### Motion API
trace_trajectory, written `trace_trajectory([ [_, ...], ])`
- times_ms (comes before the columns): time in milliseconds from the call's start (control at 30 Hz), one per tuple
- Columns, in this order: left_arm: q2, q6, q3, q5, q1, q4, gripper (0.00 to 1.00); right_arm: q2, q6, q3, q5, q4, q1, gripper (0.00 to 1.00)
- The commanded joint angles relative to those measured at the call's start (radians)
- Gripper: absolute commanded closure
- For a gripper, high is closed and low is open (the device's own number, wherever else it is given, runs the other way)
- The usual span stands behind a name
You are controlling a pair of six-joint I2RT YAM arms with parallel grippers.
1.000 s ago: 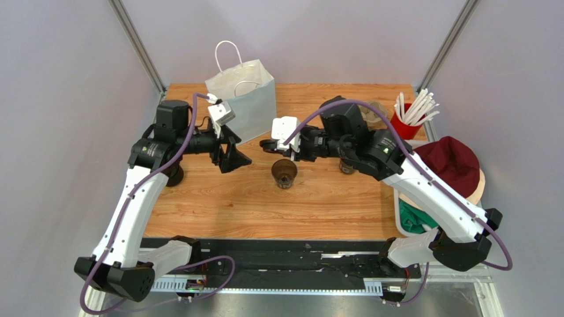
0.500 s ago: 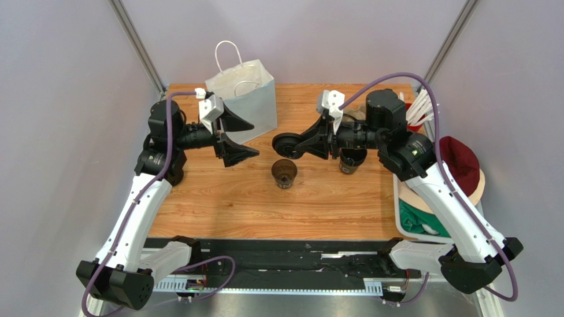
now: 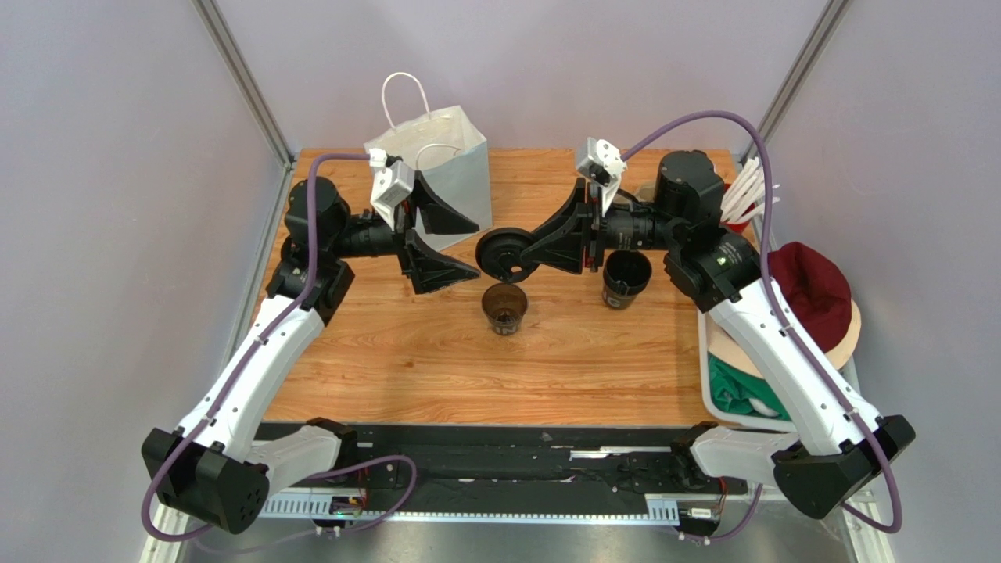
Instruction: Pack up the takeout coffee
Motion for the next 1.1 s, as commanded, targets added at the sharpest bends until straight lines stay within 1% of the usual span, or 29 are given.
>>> trace_trajectory([
  [0,0.006,-0.058,-0.012,0.022,-0.007,0.121,0.05,0.003,0.074,-0.015,-0.058,0.109,-0.006,0.85],
  [233,0.029,-0.135,-0.024,0.053,-0.016,0.186,0.09,0.017,0.1,-0.018,-0.066,0.142,-0.006,0.85],
  [267,0.031,-0.149,-0.024,0.056,-0.018,0.197,0.12,0.017,0.1,-0.015,-0.068,0.14,-0.006,0.85],
  [367,0.031,-0.166,-0.021,0.053,-0.028,0.197,0.17,0.028,0.1,-0.011,-0.066,0.142,-0.006,0.85],
  [500,0.031,-0.195,-0.021,0.051,-0.041,0.217,0.19,0.046,0.103,-0.006,-0.066,0.148,-0.006,0.85],
  [633,0.037,-0.203,-0.02,0.048,-0.045,0.218,0.27,0.055,0.106,0.005,-0.065,0.149,-0.006,0.86],
  [733,0.04,-0.204,-0.023,0.048,-0.05,0.218,0.38,0.061,0.106,0.014,-0.063,0.149,-0.006,0.86],
  [800,0.043,-0.206,-0.024,0.048,-0.054,0.22,0.41,0.068,0.108,0.017,-0.062,0.149,-0.006,0.86],
  [833,0.043,-0.206,-0.026,0.047,-0.054,0.218,0.48,0.071,0.108,0.018,-0.063,0.149,-0.006,0.86],
  [900,0.043,-0.204,-0.026,0.047,-0.056,0.218,0.57,0.072,0.108,0.022,-0.065,0.148,-0.006,0.86],
  [1067,0.041,-0.198,-0.033,0.051,-0.056,0.206,0.58,0.078,0.113,0.035,-0.065,0.148,-0.004,0.86],
])
